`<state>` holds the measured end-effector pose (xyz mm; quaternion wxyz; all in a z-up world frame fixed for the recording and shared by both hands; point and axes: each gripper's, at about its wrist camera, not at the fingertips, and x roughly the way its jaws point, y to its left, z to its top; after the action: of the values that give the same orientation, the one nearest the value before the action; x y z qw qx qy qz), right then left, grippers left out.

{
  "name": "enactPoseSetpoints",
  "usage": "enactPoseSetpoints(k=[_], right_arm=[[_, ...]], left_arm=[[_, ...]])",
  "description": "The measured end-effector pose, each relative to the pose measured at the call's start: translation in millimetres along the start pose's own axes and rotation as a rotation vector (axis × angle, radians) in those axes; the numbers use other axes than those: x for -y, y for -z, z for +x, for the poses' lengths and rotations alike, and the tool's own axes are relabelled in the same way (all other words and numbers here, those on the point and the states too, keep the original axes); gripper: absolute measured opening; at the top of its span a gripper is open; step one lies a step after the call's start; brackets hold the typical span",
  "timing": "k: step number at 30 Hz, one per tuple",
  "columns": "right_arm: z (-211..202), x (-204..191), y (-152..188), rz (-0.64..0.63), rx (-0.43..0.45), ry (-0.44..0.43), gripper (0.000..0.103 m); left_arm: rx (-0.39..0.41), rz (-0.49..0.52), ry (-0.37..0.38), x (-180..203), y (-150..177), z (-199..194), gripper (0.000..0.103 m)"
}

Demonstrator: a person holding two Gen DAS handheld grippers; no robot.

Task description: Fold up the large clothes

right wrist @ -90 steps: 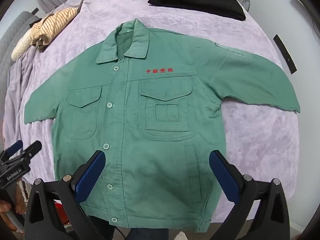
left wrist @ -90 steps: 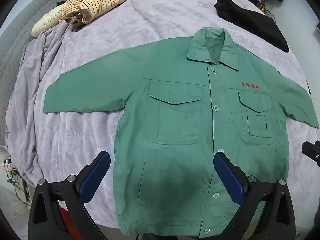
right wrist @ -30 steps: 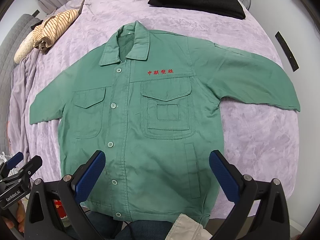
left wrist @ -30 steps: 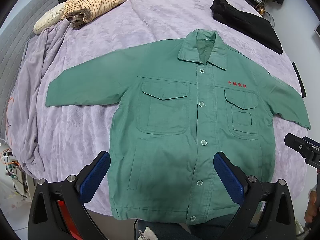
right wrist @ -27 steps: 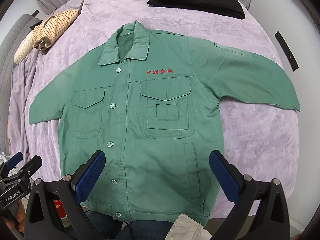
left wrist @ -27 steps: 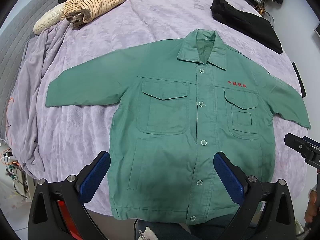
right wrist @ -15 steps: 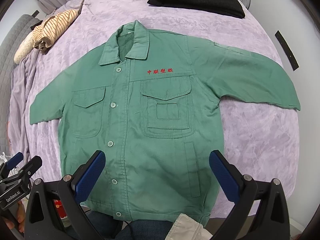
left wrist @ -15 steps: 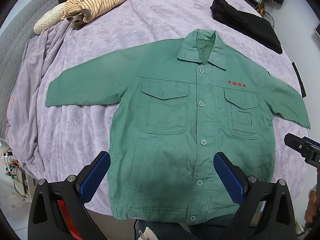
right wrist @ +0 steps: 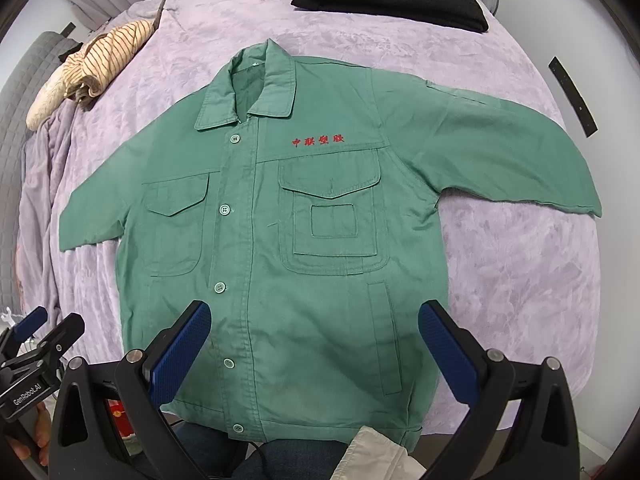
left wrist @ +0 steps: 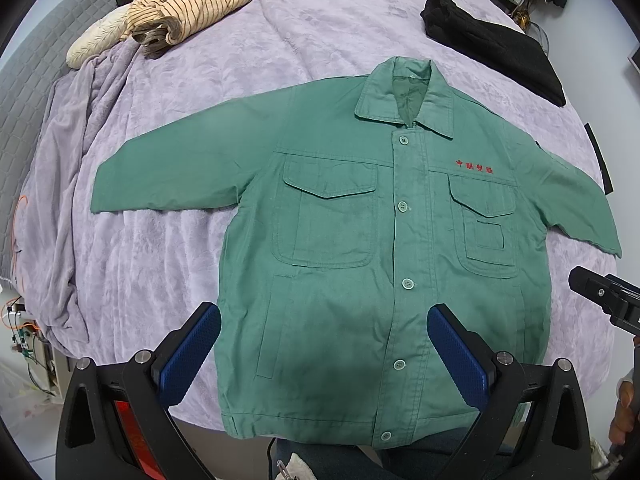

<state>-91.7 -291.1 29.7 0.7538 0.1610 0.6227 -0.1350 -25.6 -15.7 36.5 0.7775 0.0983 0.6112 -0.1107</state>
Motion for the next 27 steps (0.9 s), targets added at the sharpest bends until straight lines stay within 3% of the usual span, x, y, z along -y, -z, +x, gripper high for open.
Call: enactPoseSetpoints(k=[27], right_arm=[[4.0, 0.3, 0.7, 0.001, -0.004, 0.003, 0.103]], left_arm=[[-0.003, -0.001, 0.000, 1.0, -0.7, 0.1, 0.103]])
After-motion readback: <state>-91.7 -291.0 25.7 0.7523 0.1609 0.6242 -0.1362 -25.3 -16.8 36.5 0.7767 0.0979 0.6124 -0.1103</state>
